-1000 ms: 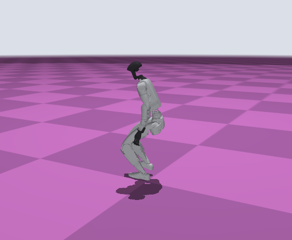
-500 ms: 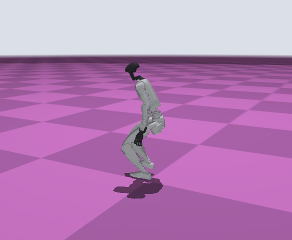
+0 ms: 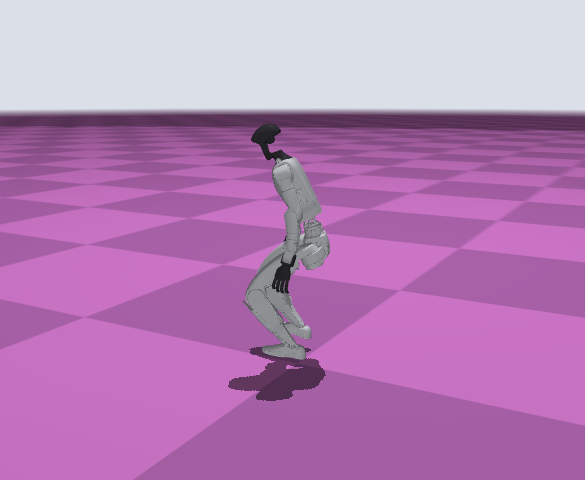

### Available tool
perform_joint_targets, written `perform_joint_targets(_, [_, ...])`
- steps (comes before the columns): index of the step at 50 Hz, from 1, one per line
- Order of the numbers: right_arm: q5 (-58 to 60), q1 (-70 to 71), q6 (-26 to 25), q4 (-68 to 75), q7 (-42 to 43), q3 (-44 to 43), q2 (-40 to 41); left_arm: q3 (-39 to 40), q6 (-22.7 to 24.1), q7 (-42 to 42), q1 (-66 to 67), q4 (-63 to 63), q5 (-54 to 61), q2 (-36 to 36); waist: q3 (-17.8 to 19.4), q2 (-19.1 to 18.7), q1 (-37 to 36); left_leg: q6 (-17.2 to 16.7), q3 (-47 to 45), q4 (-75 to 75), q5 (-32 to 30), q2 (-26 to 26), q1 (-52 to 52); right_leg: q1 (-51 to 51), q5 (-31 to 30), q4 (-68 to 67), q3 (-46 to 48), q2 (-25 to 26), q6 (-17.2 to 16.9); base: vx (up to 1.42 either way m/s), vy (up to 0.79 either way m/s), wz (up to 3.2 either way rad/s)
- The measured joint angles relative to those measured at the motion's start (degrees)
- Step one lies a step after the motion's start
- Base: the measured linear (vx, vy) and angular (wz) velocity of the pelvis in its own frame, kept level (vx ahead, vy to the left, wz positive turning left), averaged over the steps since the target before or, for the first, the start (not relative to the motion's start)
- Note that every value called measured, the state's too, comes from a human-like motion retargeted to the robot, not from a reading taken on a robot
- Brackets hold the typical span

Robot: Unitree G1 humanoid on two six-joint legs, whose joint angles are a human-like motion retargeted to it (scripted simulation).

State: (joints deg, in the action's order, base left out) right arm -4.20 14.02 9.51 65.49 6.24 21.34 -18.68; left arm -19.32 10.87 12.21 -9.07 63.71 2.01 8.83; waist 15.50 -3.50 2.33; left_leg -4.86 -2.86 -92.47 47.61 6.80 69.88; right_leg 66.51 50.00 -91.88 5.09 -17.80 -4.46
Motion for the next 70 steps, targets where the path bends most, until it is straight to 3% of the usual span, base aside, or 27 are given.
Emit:
perform_joint_targets(5, [-0.6, 0.4, -0.1, -0.1, -0.1, -0.6, 0.6, -0.3, -0.3, 0.3, -0.4, -0.9, -0.8, 0.2, -0.2, 0.8, 0.5, 0.6, 0.2, 0.8, 0.0, -1.1, -1.2, -0.7, -3.6, 0.6, -0.1, -1.0, -0.7, 0.05, 0.07, 0.08])
perform_joint_targets(8, [-0.8, 0.0, 0.0, -0.4, 0.1, -1.1, 0.9, -0.8, -0.4, 0.9, -0.5, -1.9, -1.8, 0.4, -0.6, 1.0, 0.6, 1.0, 0.5, 1.1, 0.0, -1.5, -1.7, 0.8, -11.7, 1.2, -0.6, -1.3, -2.1, 0.05, 0.07, 0.03])
perform_joint_targets(13, [-1.1, -0.9, 0.4, -1.5, 0.8, -1.7, 1.3, -2.4, -0.1, 2.1, -1.0, -4.5, -4.5, 1.3, -1.0, 0.6, 1.9, 1.3, 2.3, 1.6, 0.0, -2.9, -2.1, 3.9, -20.5, 2.8, -5.0, 6.0, -9.6, 0.07, 0.04, 0.17])
perform_joint_targets(22, [-2.7, -1.3, 0.9, -3.8, 1.8, -2.4, 1.3, -4.9, 1.6, 3.5, -3.6, -10.8, -8.2, 4.1, -1.2, -0.3, 1.6, 0.2, 4.3, 3.3, 1.6, -2.9, -3.2, 8.7, -25.7, 8.9, -4.4, 7.9, -10.5, 0.11, -0.04, -0.07])
perform_joint_targets(30, [-3.9, -0.1, 1.0, -5.2, 3.0, -2.4, 0.3, -5.2, 2.5, 2.7, -3.4, -13.4, -8.9, 4.8, -0.4, -0.6, -0.1, -3.5, 7.0, 5.4, -0.1, -5.9, -6.4, 7.0, -23.7, 13.5, -3.9, 7.8, -7.8, 0.15, -0.12, -0.05])
perform_joint_targets(35, [-3.7, 0.9, 1.9, -8.0, 5.2, -2.9, -1.3, -3.8, 1.9, 1.1, 0.2, -11.8, -7.9, 3.8, 0.3, -1.0, -1.4, -5.9, 7.0, 2.6, -8.3, -5.9, -6.8, 4.5, -20.6, 14.6, -4.1, 7.7, -5.1, 0.16, -0.13, -0.03])
perform_joint_targets(43, [-3.3, 3.6, 4.4, -16.8, 11.2, -6.0, -5.5, -2.1, 0.2, -3.5, 8.3, -2.7, -6.8, 1.0, 1.2, -2.4, -2.8, -3.4, 5.7, 0.3, -14.7, -5.3, -1.1, 1.7, -16.5, 15.7, -5.0, 9.0, -3.3, 0.16, -0.07, -0.20])
perform_joint_targets(52, [-5.5, 14.8, 6.1, -21.4, 15.0, -6.0, -6.3, -2.9, -1.9, -5.4, 9.5, 6.7, -5.6, -0.6, 2.3, -4.5, -1.6, 0.2, 5.4, 21.1, -17.6, -3.2, 2.5, 0.2, -16.8, 20.4, -5.7, 11.7, -4.2, 0.18, 0.06, -0.50])
perform_joint_targets(56, [-7.0, 23.1, 5.6, -18.3, 14.8, -2.5, -4.2, -4.0, -2.7, -3.3, 4.7, 8.3, -5.5, 0.6, 2.6, -5.0, 0.4, 0.4, 5.3, 28.9, -19.9, -2.7, 1.6, 0.2, -17.7, 24.0, -6.7, 13.3, -5.2, 0.19, 0.15, -0.60])
perform_joint_targets(60, [-8.6, 32.2, 4.4, -12.3, 14.0, 2.3, -1.3, -6.7, -3.3, 0.8, -4.1, 8.6, -5.1, 2.5, 2.9, -5.4, 2.5, 1.8, 3.9, 31.7, -18.5, -1.2, 1.4, 1.1, -18.5, 26.5, -7.9, 14.6, -6.0, 0.18, 0.16, -0.58])
perform_joint_targets(70, [-7.2, 60.4, -0.1, 4.4, 7.9, 16.3, -0.9, -17.0, -4.2, 7.8, -47.2, 5.6, -4.5, 7.8, 5.7, -6.9, 4.3, 1.1, 1.3, 35.7, -18.5, -0.4, 5.3, 7.1, -23.8, 30.8, -7.9, 12.8, -8.5, 0.13, 0.10, -0.32])
